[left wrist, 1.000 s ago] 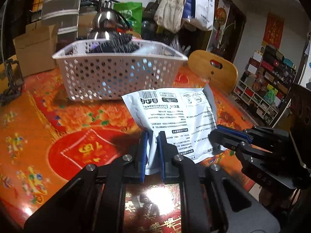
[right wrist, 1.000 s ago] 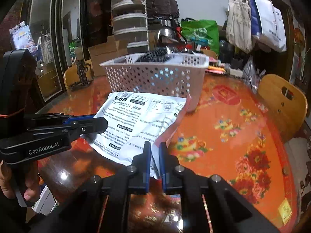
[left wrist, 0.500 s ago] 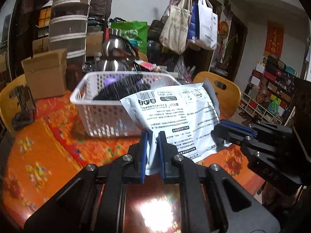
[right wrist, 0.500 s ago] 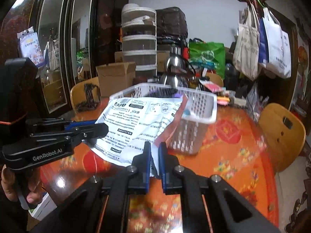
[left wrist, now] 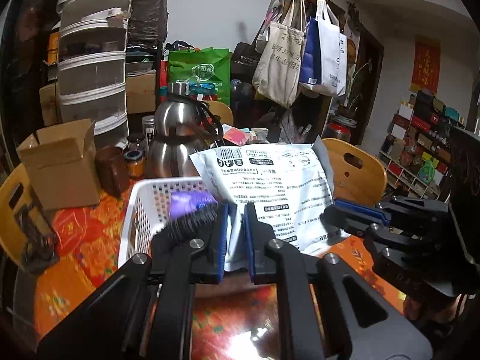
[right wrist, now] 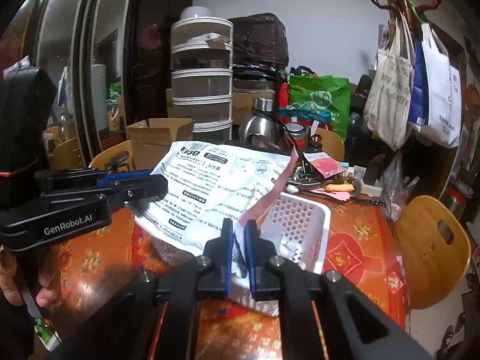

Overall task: Organize soft objects
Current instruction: 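Lift the white packet and drop it into the basket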

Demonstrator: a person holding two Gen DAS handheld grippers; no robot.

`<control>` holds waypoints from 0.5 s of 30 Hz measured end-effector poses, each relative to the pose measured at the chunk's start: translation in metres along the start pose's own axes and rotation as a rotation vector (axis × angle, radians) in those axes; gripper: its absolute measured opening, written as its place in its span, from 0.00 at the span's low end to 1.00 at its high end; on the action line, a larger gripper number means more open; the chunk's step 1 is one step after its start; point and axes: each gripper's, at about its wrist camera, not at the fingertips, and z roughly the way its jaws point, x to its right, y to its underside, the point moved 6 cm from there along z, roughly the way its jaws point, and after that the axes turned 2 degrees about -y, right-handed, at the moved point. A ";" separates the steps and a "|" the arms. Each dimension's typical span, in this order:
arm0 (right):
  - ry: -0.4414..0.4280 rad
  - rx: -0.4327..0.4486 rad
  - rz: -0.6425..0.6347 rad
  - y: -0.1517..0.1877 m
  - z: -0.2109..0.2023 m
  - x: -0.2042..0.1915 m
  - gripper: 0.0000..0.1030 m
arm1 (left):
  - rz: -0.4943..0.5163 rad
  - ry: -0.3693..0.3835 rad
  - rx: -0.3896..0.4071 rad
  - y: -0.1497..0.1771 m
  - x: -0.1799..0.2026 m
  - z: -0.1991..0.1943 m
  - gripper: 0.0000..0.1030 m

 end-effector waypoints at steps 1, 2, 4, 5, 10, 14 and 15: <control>-0.002 -0.006 0.012 -0.006 0.008 0.005 0.07 | 0.006 -0.005 -0.004 -0.008 -0.002 0.008 0.09; -0.003 -0.012 0.020 -0.009 0.015 0.010 0.07 | 0.011 -0.011 -0.009 -0.014 -0.003 0.017 0.09; -0.002 -0.031 0.029 -0.014 0.029 0.017 0.07 | 0.017 -0.021 -0.019 -0.026 -0.006 0.033 0.09; 0.001 -0.040 0.030 -0.015 0.035 0.019 0.07 | 0.017 -0.023 -0.025 -0.032 -0.008 0.041 0.09; 0.003 -0.058 0.039 -0.014 0.054 0.028 0.07 | 0.020 -0.031 -0.051 -0.041 -0.015 0.070 0.09; 0.007 -0.068 0.045 -0.009 0.067 0.031 0.07 | 0.018 -0.042 -0.065 -0.034 -0.020 0.088 0.10; 0.014 -0.072 0.041 -0.007 0.071 0.031 0.07 | 0.016 -0.042 -0.070 -0.030 -0.021 0.091 0.10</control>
